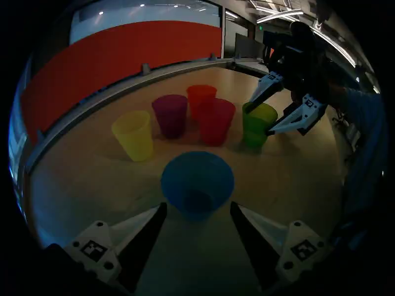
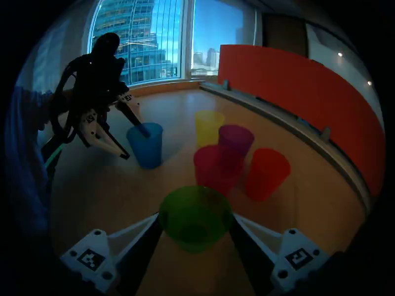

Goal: Pour water

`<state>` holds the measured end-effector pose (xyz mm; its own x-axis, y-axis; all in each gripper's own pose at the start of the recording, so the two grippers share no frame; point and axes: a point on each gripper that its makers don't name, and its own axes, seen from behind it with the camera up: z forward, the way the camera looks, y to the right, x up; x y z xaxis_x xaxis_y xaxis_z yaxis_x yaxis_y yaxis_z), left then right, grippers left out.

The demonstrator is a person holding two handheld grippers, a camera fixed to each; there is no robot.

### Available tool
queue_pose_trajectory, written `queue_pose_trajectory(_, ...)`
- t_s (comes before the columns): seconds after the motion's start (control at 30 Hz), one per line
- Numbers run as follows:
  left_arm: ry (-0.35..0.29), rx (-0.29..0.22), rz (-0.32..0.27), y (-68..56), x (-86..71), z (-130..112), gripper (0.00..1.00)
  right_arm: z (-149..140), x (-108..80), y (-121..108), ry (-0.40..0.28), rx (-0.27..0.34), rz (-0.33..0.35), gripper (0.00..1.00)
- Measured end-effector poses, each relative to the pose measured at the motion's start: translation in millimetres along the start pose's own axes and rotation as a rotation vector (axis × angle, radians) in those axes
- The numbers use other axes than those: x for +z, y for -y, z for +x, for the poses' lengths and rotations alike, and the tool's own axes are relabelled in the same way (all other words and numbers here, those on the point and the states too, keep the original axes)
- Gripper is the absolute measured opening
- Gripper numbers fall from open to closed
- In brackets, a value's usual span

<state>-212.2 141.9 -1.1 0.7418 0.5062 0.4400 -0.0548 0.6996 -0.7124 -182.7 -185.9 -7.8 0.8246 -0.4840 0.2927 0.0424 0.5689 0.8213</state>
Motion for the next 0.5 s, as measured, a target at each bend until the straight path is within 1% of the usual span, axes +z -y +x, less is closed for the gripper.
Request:
queue_pose_trajectory(0.33,-0.005,-0.014,-0.007,-7.4,-8.3,-2.6,0.95,-6.7,-3.7,-2.0,-0.008,0.015,-0.013,0.92)
queue_pose_trajectory(0.5,-0.006,-0.017,-0.007,-10.2,-10.0,-2.9,0.95,-7.7,-4.9,-2.2,-0.015,0.029,-0.022,0.94)
